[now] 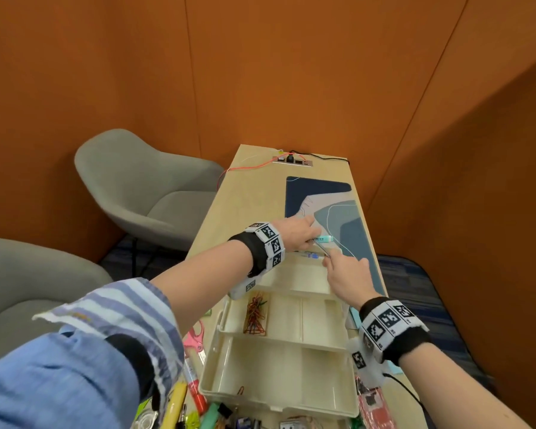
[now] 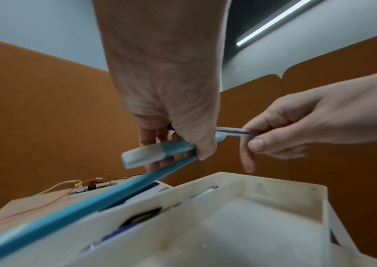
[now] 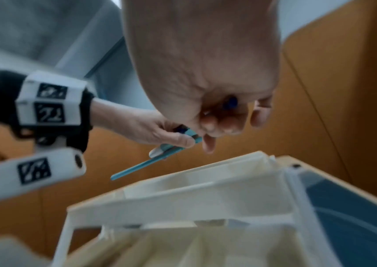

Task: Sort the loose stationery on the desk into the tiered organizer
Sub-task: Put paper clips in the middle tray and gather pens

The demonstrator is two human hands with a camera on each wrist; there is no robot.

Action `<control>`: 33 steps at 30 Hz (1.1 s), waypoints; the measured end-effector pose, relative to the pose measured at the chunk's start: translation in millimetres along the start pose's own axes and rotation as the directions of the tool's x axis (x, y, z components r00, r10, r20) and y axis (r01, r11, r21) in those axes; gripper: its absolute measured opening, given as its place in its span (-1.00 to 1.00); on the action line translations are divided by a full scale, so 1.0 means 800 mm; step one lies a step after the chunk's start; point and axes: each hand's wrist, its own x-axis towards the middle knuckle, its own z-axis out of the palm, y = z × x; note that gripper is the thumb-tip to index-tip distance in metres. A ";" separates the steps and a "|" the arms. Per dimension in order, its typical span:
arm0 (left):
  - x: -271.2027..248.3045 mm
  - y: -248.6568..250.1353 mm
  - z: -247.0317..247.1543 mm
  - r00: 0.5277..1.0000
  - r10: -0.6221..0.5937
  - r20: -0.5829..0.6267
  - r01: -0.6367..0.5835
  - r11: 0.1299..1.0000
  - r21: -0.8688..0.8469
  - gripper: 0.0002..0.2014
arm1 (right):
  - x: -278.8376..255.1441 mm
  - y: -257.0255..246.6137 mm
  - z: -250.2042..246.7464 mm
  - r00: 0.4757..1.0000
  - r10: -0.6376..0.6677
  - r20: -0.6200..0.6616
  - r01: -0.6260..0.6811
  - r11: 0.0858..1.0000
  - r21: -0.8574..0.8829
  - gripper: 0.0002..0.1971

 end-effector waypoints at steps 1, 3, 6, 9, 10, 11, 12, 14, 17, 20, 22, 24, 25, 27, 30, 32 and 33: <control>0.002 -0.001 0.004 1.000 -0.003 0.011 0.003 1.000 -0.005 -0.70 | -0.002 0.004 -0.002 1.000 -0.007 0.014 0.009 0.997 -0.077 -0.80; 0.006 -0.004 0.014 0.999 -0.033 0.042 0.033 0.999 0.000 -0.69 | -0.005 0.016 -0.006 0.998 0.027 0.049 -0.020 0.990 -0.143 -0.84; 0.012 -0.005 0.024 0.994 -0.071 0.079 0.067 0.996 0.051 -0.68 | -0.017 0.042 -0.017 0.990 0.112 0.089 -0.100 0.986 -0.136 -0.81; 0.018 0.000 0.027 0.994 -0.069 0.090 0.061 0.994 0.096 -0.67 | -0.039 0.068 -0.024 0.987 0.145 0.065 -0.139 0.987 -0.085 -0.75; 0.020 0.002 0.026 0.993 -0.066 0.098 0.057 0.994 0.094 -0.67 | -0.045 0.074 -0.027 0.987 0.147 0.059 -0.143 0.987 -0.068 -0.72; 0.022 0.005 0.025 0.992 -0.066 0.105 0.058 0.996 0.072 -0.66 | -0.049 0.079 -0.028 0.988 0.143 0.052 -0.139 0.988 -0.059 -0.71; 0.023 0.006 0.024 0.991 -0.072 0.111 0.069 0.997 0.033 -0.66 | -0.051 0.082 -0.030 0.989 0.139 0.048 -0.136 0.989 -0.053 -0.71; 0.024 0.005 0.022 0.987 -0.102 0.123 0.112 0.991 -0.074 -0.69 | -0.048 0.080 -0.032 0.989 0.138 0.048 -0.136 0.989 -0.049 -0.77; 0.011 -0.007 0.024 0.980 -0.176 0.091 0.194 0.951 -0.241 -0.70 | -0.030 0.072 -0.030 0.990 0.124 0.068 -0.125 0.992 0.012 -0.80; -0.022 -0.033 0.028 0.948 -0.317 0.011 0.303 0.894 -0.330 -0.76 | -0.003 0.058 -0.023 0.996 0.077 0.038 -0.079 0.996 0.031 -0.75; -0.050 -0.048 0.035 0.915 -0.403 -0.025 0.380 0.880 -0.286 -0.77 | 0.014 0.043 -0.018 1.000 0.023 0.012 -0.023 1.000 0.003 -0.74; -0.075 -0.057 0.045 0.885 -0.461 -0.056 0.443 0.874 -0.199 -0.77 | 0.030 0.023 -0.013 1.000 -0.019 -0.013 0.019 1.000 -0.002 -0.72; -0.084 -0.060 0.051 0.876 -0.477 -0.072 0.461 0.872 -0.165 -0.76 | 0.037 0.013 -0.010 0.999 -0.035 -0.027 0.035 0.999 -0.002 -0.71; -0.095 -0.061 0.062 0.865 -0.491 -0.105 0.478 0.869 -0.128 -0.76 | 0.050 -0.005 -0.004 0.997 -0.057 -0.044 0.057 0.998 -0.003 -0.71; -0.099 -0.058 0.075 0.878 -0.469 -0.092 0.466 0.883 -0.056 -0.76 | 0.058 -0.017 0.008 0.998 -0.061 -0.003 0.060 0.994 -0.088 -0.70; -0.094 -0.052 0.081 0.884 -0.463 -0.067 0.465 0.885 0.010 -0.75 | 0.056 -0.014 0.015 0.999 -0.054 -0.003 0.053 0.983 -0.174 -0.63; -0.092 -0.049 0.081 0.879 -0.472 -0.060 0.475 0.880 0.028 -0.74 | 0.054 -0.012 0.018 0.998 -0.053 -0.017 0.049 0.978 -0.201 -0.60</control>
